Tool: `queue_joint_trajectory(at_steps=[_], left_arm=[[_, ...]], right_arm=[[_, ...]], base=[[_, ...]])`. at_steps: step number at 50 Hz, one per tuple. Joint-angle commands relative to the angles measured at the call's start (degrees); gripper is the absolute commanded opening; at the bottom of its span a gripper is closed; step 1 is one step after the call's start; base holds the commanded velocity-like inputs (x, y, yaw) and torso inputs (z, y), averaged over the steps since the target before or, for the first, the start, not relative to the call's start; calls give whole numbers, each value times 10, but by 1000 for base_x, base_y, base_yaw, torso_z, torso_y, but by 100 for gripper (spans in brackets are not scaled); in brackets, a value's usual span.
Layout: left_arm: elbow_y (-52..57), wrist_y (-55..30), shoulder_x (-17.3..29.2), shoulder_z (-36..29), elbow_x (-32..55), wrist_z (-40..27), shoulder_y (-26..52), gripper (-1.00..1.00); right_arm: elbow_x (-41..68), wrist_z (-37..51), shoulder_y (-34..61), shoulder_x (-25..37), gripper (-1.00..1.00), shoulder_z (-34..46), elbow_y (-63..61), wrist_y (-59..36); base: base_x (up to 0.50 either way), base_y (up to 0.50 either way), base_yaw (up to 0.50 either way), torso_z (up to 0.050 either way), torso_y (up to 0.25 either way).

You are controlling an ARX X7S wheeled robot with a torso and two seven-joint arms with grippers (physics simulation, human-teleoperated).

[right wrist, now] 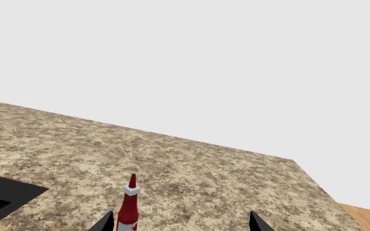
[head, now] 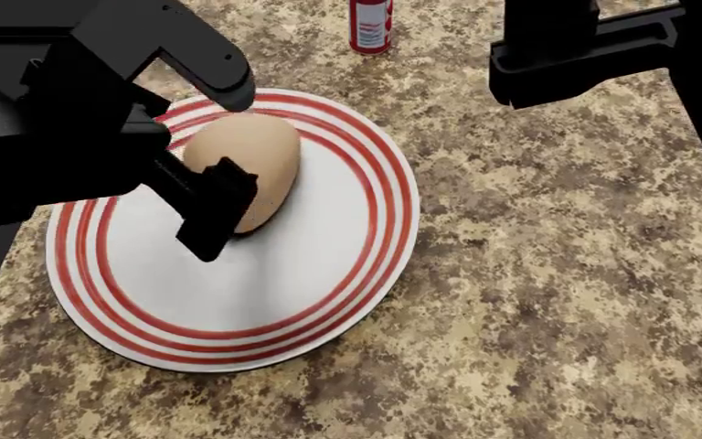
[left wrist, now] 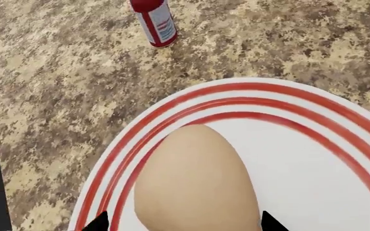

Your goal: Pick the chicken breast from the sink and place it on the plate located on the counter

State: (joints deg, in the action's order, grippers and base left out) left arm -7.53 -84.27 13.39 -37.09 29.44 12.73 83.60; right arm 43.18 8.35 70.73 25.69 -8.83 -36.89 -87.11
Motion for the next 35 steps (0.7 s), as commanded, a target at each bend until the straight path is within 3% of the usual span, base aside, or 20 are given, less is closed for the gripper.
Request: queue_joint_trajectory(at_steps=[1,6,9,17,21,25,28,32,35], left_arm=[[59,-24,9,34,2,-30,30,100],[101,-52,16,60,15,-52,45,100],[136,-56,26,104,50,-104,23,100],[183,-56,93,211,347,-386,5,100],[202,-54,123,234,477,-516,3,100],[225,-50,163,227,626,-667,9,100],[238,-23,201,210,757,-777,22,100],[265,16,241,178,856,-861,43,100],[280,35,261,166,891,-892,56,100]], right_arm=[[12,12,5,2,100,-3,1,-2],[21,18,12,2,100,-4,1,-6],[24,22,14,4,100,-4,3,-4],[44,38,29,4,100,-9,-2,-16],[65,56,35,4,100,-14,-4,-22],[171,142,51,27,100,-24,4,-27],[322,261,63,60,100,-37,17,-27],[501,409,84,108,100,-36,36,-14],[556,453,96,133,100,-22,40,1]], base=[[0,0,0,0,0],[0,0,0,0,0],[0,0,0,0,0],[0,0,0,0,0],[0,0,0,0,0],[0,0,0,0,0],[0,0,0,0,0],[0,0,0,0,0],[0,0,0,0,0]])
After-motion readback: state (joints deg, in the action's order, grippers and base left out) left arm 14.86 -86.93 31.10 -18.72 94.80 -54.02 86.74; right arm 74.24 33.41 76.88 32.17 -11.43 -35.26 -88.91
